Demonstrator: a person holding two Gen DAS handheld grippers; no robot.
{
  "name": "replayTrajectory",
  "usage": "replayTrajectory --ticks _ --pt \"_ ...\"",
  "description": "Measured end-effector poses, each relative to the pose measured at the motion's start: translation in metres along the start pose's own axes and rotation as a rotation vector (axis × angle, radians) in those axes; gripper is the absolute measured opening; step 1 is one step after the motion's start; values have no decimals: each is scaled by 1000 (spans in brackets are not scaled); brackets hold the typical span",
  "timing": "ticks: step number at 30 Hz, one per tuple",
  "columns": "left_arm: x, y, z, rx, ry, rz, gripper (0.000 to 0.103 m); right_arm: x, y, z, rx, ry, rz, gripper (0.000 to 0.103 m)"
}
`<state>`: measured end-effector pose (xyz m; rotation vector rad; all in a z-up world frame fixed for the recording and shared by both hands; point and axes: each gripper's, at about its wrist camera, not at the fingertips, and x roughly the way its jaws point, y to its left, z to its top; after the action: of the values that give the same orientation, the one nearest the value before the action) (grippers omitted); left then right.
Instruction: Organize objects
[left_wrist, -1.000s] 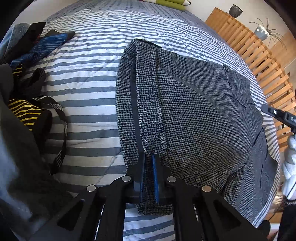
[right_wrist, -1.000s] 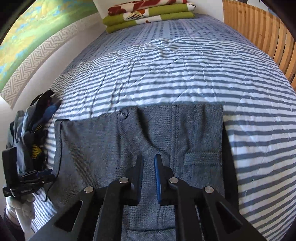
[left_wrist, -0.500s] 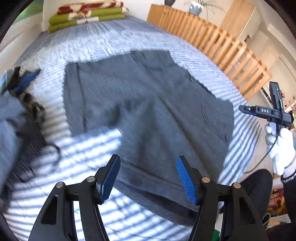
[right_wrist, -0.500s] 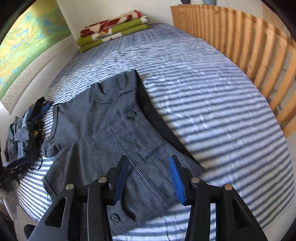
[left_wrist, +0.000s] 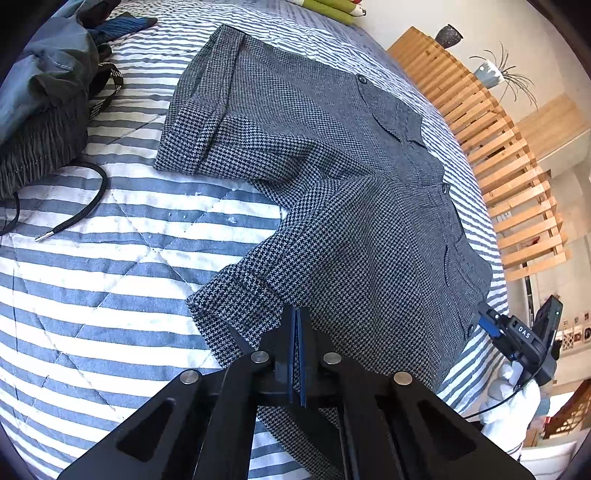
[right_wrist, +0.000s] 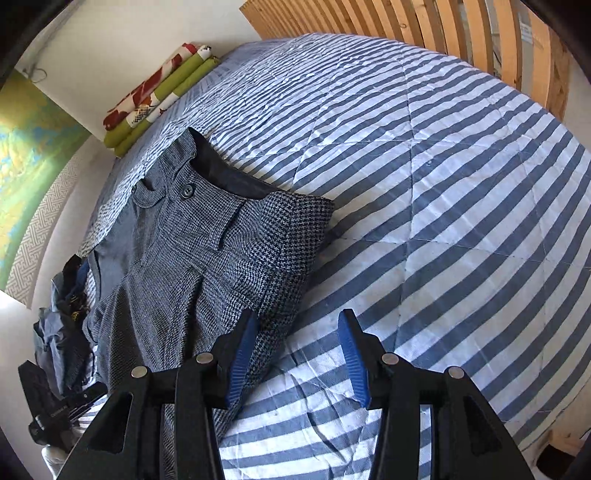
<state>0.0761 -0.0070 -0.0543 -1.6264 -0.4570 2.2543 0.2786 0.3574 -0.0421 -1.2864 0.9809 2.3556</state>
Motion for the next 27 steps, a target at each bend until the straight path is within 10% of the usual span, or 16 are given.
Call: replayTrajectory --ticks 4,7,8,14,16,19,27 --pt "-14 5 -3 2 -40 47 4 11 3 -4 -5 32 14 42" --pt "-16 15 -7 -36 4 14 56 12 5 -4 -17 20 1 42" --pt "-16 15 -12 -44 7 14 58 12 5 -4 -18 19 -2 42" --pt "-2 19 -12 -82 24 20 54 12 5 -4 22 2 -28 43" --pt "-1 21 -9 -97 10 49 23 12 6 -4 37 -5 -36 43" --pt "-9 23 -9 -99 -11 33 7 11 7 -3 32 -6 -31 43" --pt "-23 35 -6 -33 -7 149 17 17 14 -4 -43 -5 -94 41"
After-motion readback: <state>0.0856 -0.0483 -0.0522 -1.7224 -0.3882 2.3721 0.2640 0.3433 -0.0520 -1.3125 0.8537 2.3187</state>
